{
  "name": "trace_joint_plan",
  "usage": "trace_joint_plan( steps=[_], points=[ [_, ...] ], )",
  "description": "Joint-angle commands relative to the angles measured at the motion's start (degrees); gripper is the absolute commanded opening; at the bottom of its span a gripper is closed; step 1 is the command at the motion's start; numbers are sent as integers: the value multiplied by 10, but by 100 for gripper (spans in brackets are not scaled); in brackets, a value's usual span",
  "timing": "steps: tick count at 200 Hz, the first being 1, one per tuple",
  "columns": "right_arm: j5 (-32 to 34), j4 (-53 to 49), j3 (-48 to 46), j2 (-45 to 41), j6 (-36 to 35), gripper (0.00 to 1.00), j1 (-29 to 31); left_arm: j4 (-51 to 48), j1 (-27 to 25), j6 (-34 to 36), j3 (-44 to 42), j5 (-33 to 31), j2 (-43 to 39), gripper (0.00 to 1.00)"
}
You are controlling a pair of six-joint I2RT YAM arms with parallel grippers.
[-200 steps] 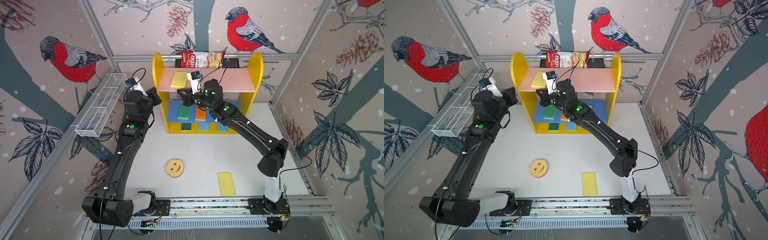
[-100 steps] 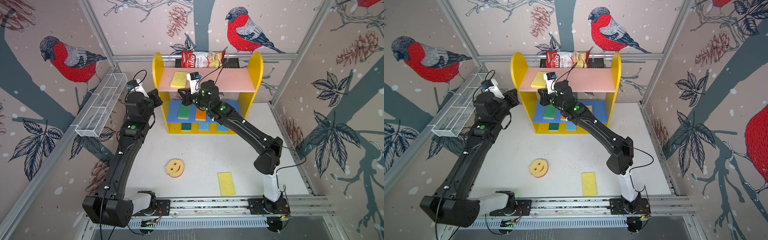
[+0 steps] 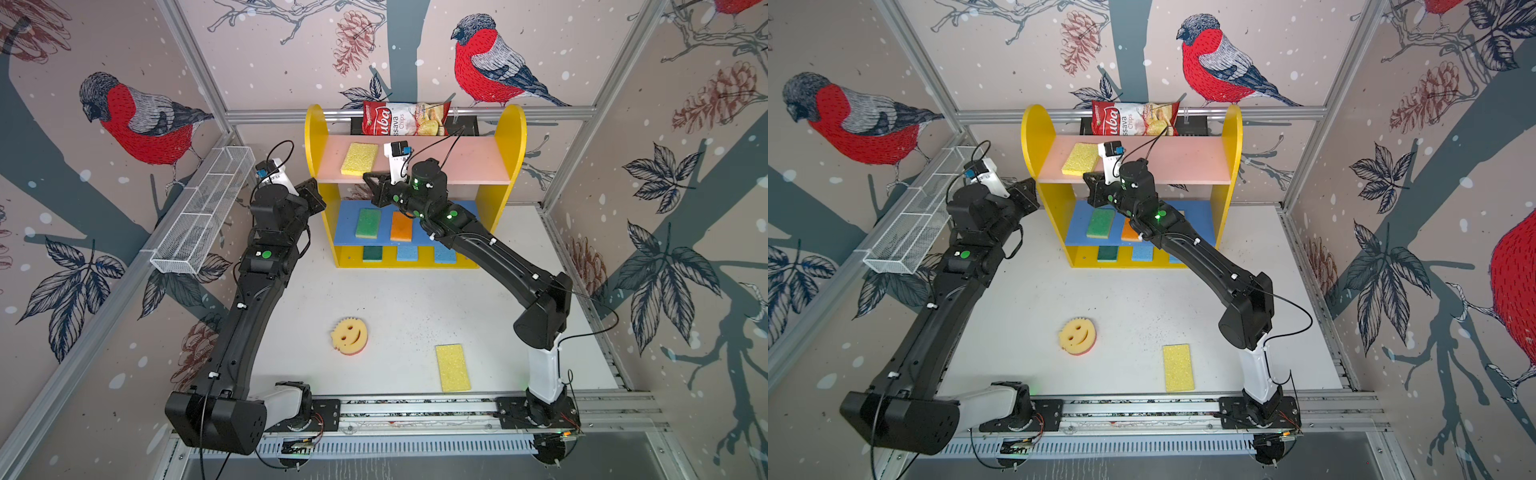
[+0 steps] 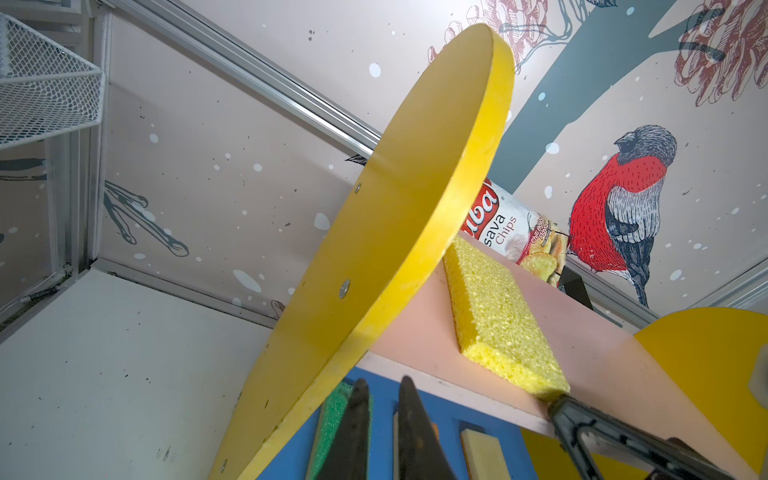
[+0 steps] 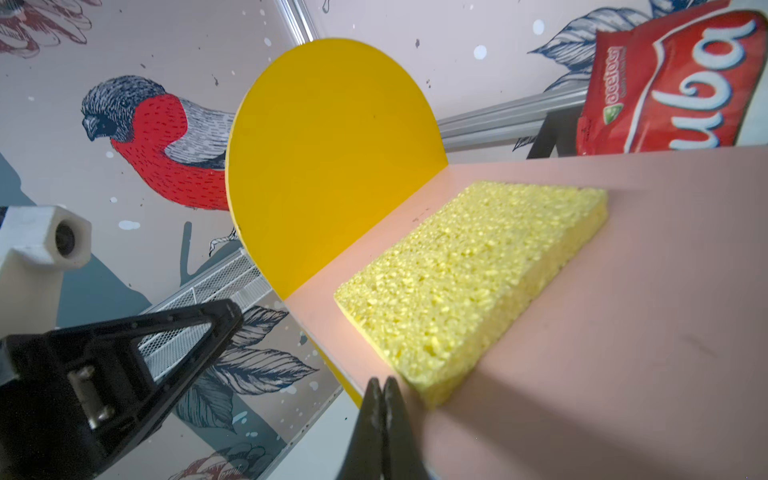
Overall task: Place and organize the cleaning sponges onto the shelf
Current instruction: 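Push the yellow sponge farther back on the pink shelf with right gripper tips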
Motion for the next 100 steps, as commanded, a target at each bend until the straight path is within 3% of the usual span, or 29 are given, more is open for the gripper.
trace_joint_plan(
  steps=[1,100],
  points=[
    [-1,22,-1,-1,11,0,-4,25,0,-1,0,7,0,16],
    [8,12,17,17,18,0,-12,20,0,1,8,10,8,16]
  ],
)
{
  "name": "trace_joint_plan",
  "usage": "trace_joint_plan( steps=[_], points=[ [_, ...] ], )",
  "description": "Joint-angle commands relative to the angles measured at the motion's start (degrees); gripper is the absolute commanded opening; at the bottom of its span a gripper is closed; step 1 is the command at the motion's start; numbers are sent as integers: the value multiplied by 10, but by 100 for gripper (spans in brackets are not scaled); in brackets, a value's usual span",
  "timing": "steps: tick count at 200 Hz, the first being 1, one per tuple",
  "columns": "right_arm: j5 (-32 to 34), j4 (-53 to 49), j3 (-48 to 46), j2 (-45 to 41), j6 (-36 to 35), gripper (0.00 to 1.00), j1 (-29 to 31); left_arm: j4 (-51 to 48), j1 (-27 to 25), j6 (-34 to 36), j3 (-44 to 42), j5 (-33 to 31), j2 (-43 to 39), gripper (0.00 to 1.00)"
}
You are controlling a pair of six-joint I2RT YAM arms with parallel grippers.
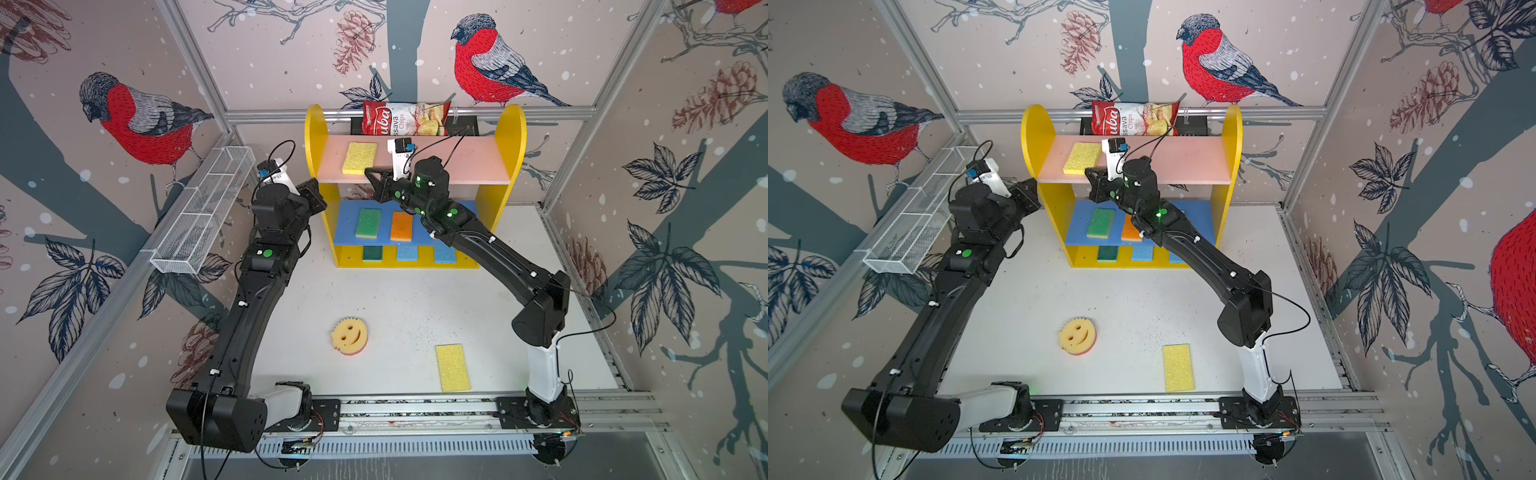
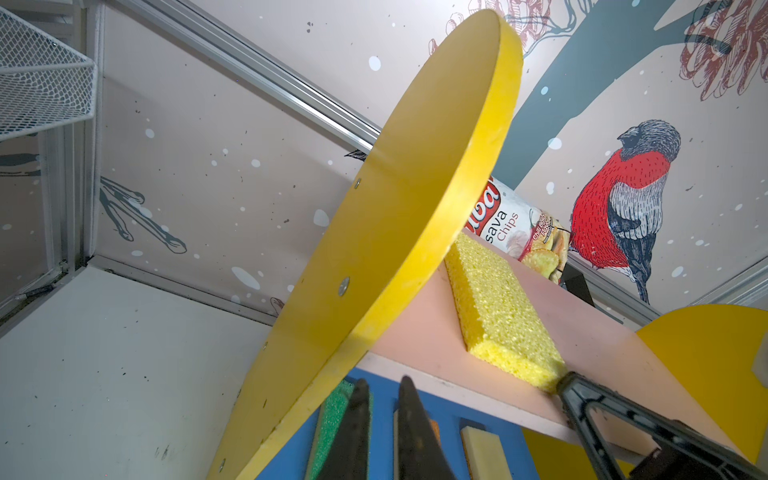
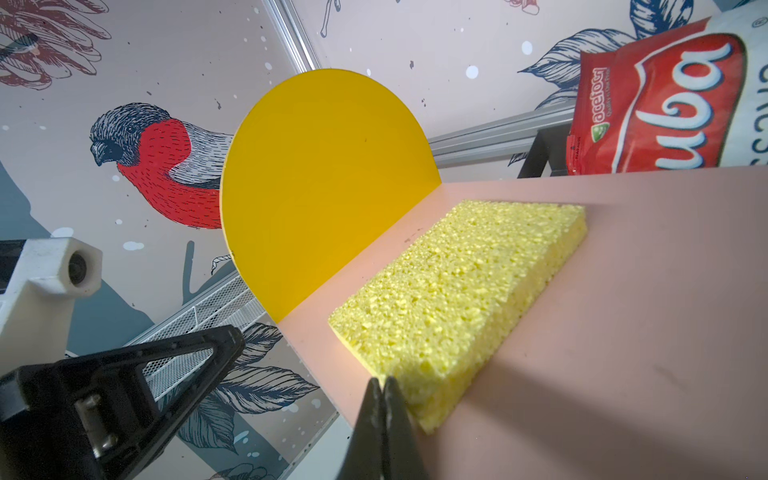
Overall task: Place and organize the cleaning sponges onto the shelf
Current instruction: 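Push the yellow sponge farther back on the pink shelf with right gripper tips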
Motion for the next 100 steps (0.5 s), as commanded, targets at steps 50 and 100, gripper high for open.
trace_joint_plan(
  steps=[50,100],
  points=[
    [18,-26,42,31,6,0,-7,17,0,1,12,8,5,16],
    [23,-31,51,39,9,0,-8,15,0,3,13,7,6,16]
  ],
)
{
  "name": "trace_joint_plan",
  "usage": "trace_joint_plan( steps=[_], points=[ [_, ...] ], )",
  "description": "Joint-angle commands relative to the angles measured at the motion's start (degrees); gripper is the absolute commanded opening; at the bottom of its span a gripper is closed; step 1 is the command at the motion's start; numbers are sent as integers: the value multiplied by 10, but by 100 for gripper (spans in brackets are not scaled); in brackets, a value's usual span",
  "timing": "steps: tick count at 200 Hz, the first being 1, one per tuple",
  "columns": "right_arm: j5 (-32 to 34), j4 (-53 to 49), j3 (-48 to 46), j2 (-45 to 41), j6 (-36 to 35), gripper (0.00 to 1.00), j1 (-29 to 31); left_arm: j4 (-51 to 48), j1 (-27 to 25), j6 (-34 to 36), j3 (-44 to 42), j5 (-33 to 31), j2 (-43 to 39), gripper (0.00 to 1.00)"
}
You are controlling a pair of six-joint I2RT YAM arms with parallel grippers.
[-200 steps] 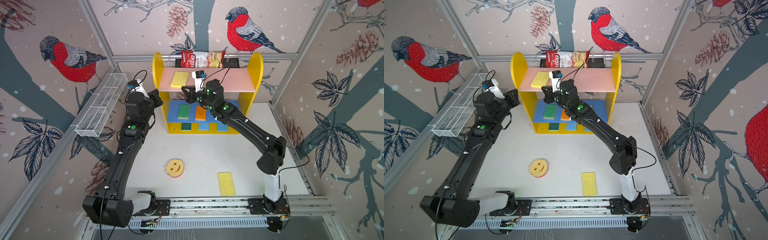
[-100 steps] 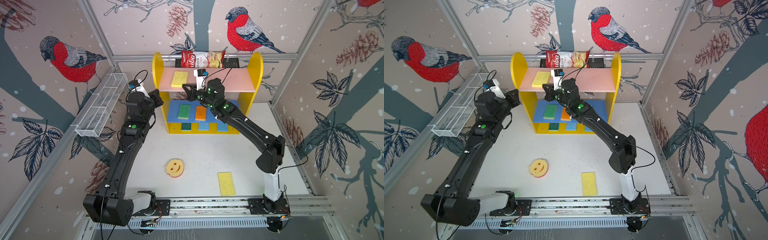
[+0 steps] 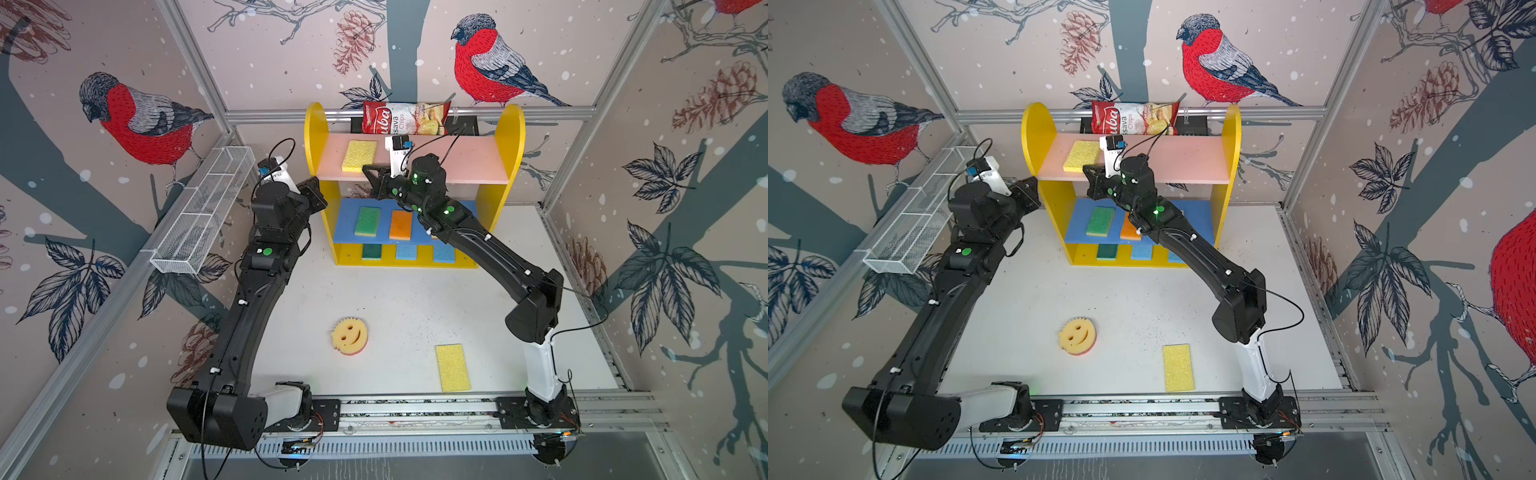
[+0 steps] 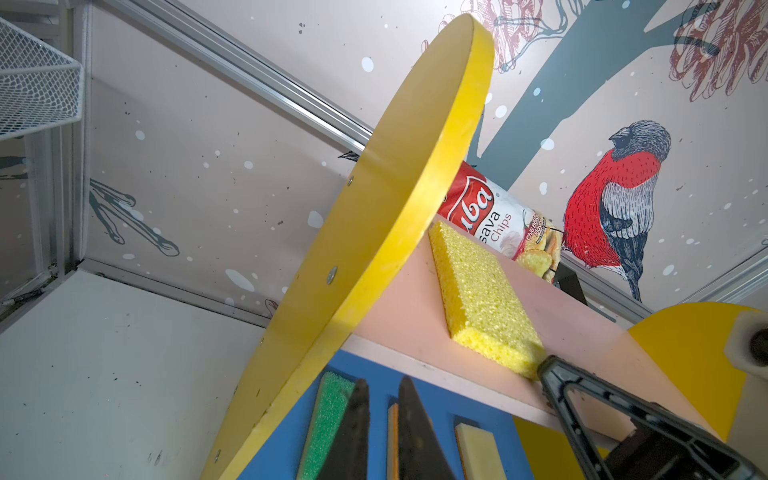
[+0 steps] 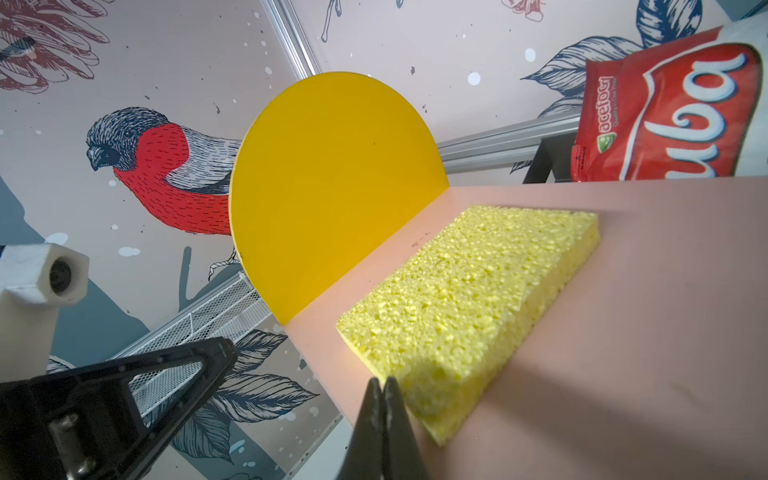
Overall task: Place and organize the cleaning sponges onto the shelf
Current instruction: 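Push the yellow sponge farther back on the pink shelf with right gripper tips, then withdraw both grippers down and back from the shelf toward the robot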
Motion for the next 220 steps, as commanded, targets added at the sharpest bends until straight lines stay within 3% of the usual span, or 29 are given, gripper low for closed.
trace_joint_plan(
  steps=[1,55,75,93,118,137,152,182,206,220],
  points=[
    [23,-21,4,7,8,0,-7,16,0,3,4,0,1,16],
    [14,-24,-10,-8,12,0,-7,16,1,3,-13,-2,-6,19],
    [5,-7,-51,-43,3,0,-3,21,0,7,-43,-23,-26,36],
    [19,6,-107,-94,-16,0,6,29,1,15,-82,-52,-52,43],
    [74,59,-253,-200,-34,5,13,77,2,4,-169,-96,-88,62],
    [128,113,-382,-296,-36,17,13,83,8,-4,-182,-101,-74,79],
    [186,142,-476,-366,-42,34,11,75,8,2,-163,-88,-44,87],
    [296,149,-629,-484,-23,74,-16,94,8,11,-163,-77,-9,92],
    [353,152,-724,-552,4,92,-55,152,8,15,-201,-92,-7,94],
    [367,145,-756,-574,16,98,-78,185,8,18,-215,-95,-2,94]
  ],
)
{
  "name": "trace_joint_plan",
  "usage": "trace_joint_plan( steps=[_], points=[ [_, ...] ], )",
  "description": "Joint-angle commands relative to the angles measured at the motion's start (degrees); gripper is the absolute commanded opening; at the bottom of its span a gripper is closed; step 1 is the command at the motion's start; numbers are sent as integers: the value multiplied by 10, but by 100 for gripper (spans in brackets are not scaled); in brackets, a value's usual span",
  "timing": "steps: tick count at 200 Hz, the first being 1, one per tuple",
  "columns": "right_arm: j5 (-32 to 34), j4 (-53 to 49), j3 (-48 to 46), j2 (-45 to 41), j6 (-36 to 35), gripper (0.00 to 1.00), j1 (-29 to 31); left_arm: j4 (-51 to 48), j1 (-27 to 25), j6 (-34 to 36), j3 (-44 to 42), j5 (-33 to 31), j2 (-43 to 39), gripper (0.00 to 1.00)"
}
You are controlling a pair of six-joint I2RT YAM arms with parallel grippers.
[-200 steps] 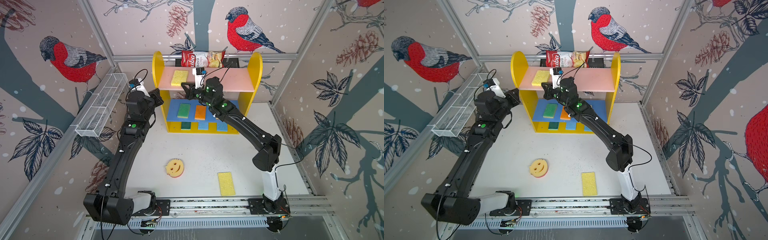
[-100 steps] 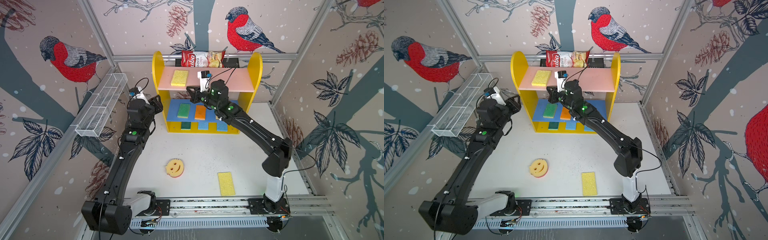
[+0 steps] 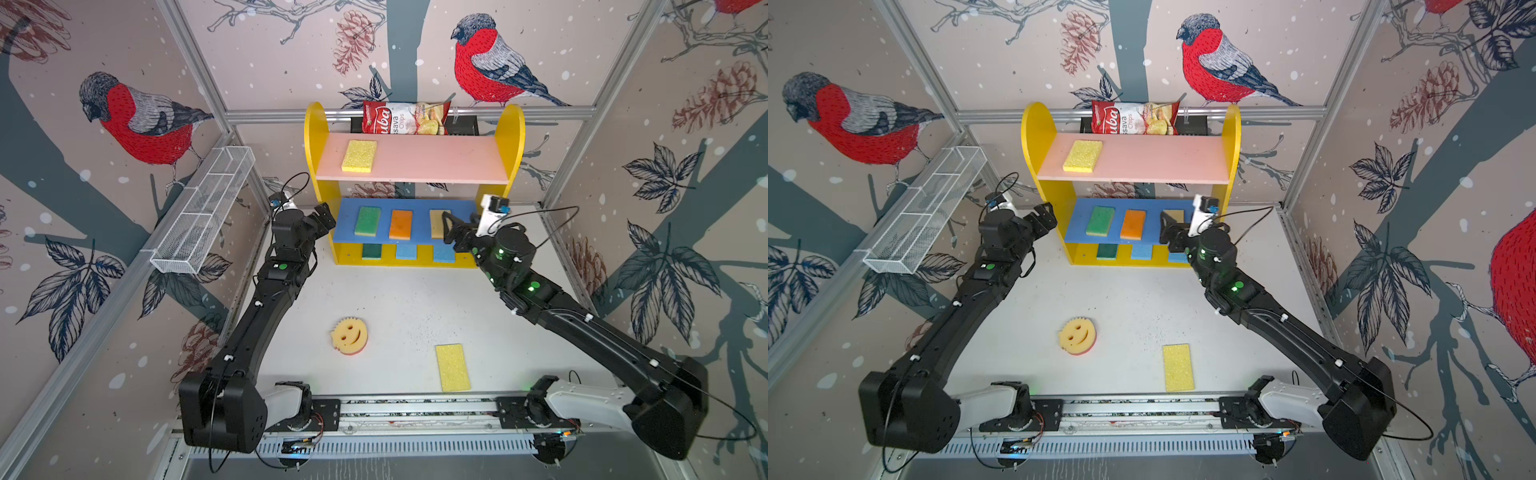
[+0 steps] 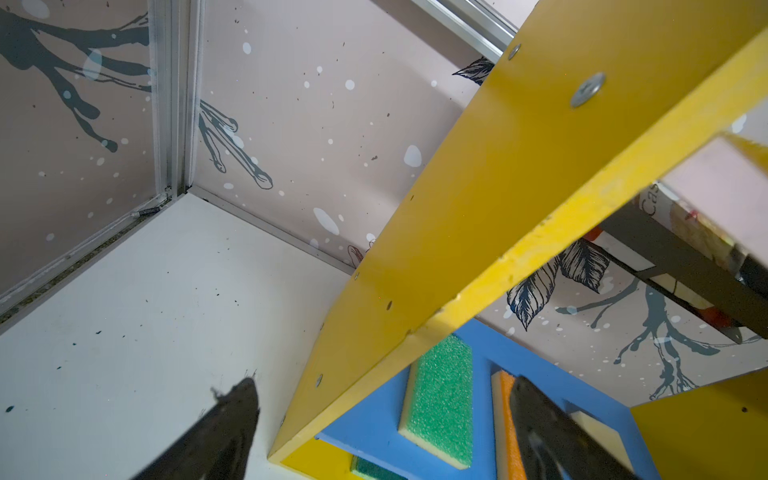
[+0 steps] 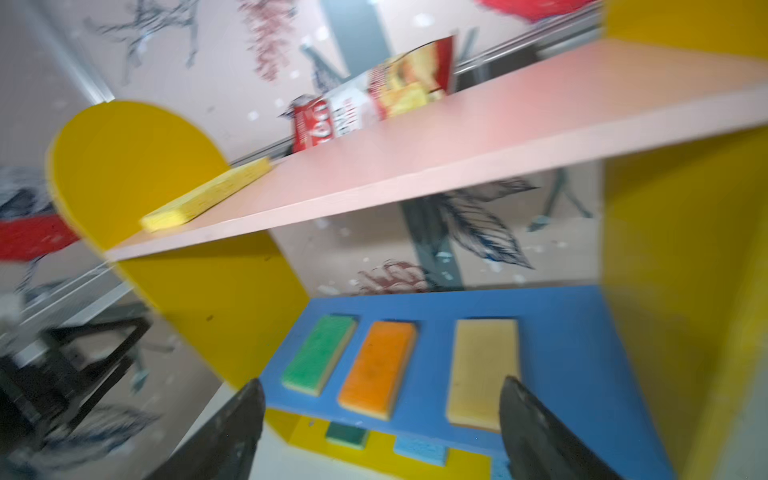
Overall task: Place and organize the cleaning sponges onto the shelf
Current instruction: 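Withdraw both grippers down and back from the shelf toward the robot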
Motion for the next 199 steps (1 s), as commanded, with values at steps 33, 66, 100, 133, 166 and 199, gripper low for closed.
trace_joint_plan(
  steps=[33,66,100,133,166,199],
  points=[
    [89,42,-94,-46,34,99,-77,137,1,10,-39,11,40,93],
    [109,40,-80,13,34,100,-126,158,1,7,-31,2,66,93],
    [71,68,-45,87,18,96,-155,162,1,9,-10,11,91,89],
    [29,122,-30,129,0,87,-177,155,1,16,19,27,122,85],
    [-9,148,-29,149,5,67,-204,165,1,17,35,58,144,72],
    [-49,151,-26,158,7,34,-214,169,1,5,36,76,150,41]
  ],
)
